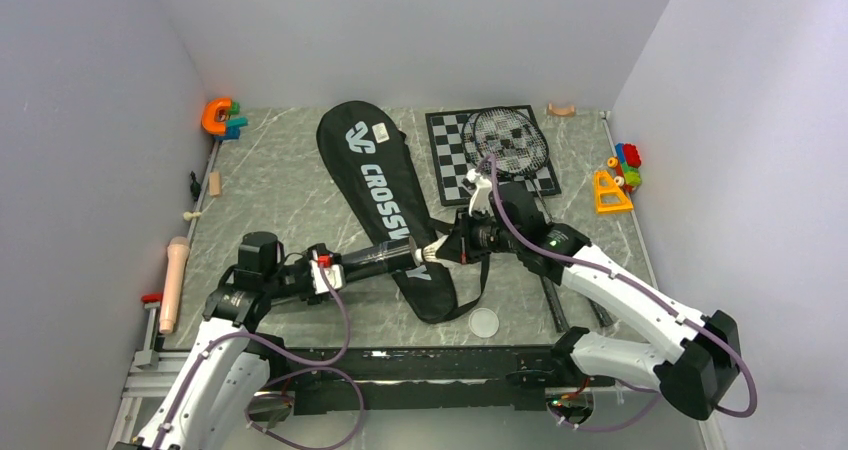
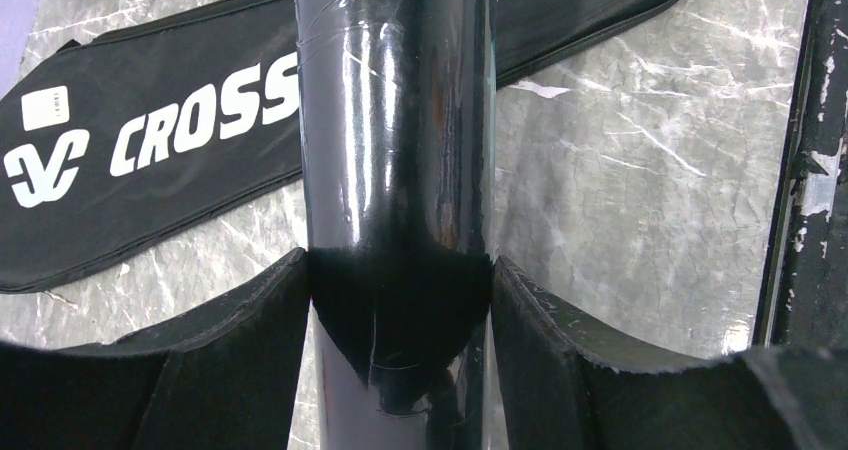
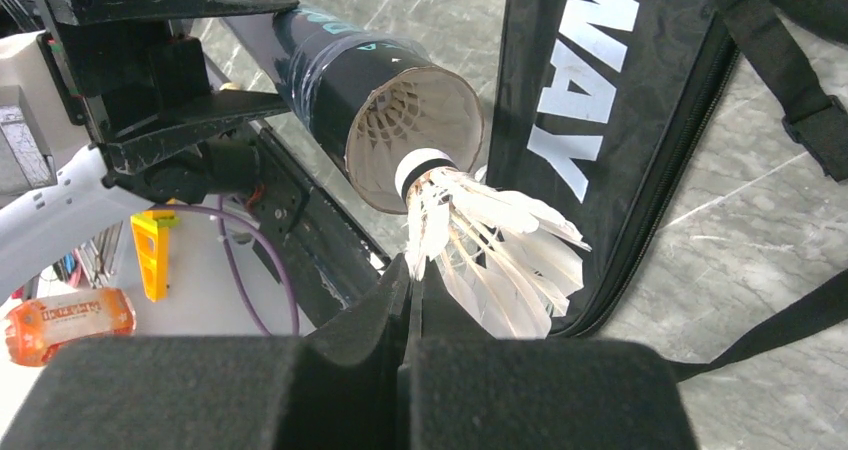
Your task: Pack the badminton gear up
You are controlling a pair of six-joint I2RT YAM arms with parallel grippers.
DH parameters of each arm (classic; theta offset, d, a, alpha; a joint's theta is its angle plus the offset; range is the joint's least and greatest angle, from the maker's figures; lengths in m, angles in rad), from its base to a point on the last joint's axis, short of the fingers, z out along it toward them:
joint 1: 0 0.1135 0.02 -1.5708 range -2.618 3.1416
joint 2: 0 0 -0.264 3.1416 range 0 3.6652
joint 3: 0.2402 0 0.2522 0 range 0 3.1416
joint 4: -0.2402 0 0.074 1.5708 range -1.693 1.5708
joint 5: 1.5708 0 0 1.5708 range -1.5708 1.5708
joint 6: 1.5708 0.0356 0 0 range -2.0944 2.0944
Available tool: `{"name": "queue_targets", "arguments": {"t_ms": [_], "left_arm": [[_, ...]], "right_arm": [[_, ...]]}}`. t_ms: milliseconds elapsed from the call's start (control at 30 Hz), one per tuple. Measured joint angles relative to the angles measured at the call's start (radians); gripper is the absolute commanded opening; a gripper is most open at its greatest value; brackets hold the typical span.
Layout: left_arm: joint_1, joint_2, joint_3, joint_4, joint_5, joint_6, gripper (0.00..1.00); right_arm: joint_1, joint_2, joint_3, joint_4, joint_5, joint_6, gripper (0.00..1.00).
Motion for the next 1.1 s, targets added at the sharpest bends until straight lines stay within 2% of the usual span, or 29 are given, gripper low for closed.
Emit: {"name": "queue_targets", "arguments": {"t_ms": [367, 667, 767, 833, 933, 1100], "left_arm": [[0.002, -0.008, 0.012, -0.042, 0.012, 0.038, 0.00], [0.002, -0.027, 0.021, -0.070, 0.025, 0.053, 0.00], [0.002, -0.036, 0.025, -0.079, 0.026, 0.053, 0.00], [0.002, -0.044, 0.032, -0.090, 0.026, 0.053, 0.00], [0.005, -0.058, 0.042, -0.094, 0.026, 0.056, 0.00], [0.005, -0.068, 0.043, -0.093, 0.037, 0.058, 0.00]], "right_arm": [[0.067, 0.098, 0.027, 0.039, -0.015, -0.002, 0.00], [0.123, 0.174, 0.048, 0.136, -0.017, 0.006, 0.00], [0.124, 0.186, 0.048, 0.161, -0.021, 0.016, 0.32], [0.124, 0.187, 0.047, 0.171, -0.026, 0.025, 0.44], [0.114, 0.179, 0.041, 0.180, -0.035, 0.036, 0.50], [0.082, 0.114, 0.026, 0.177, -0.061, 0.043, 0.53]]}}
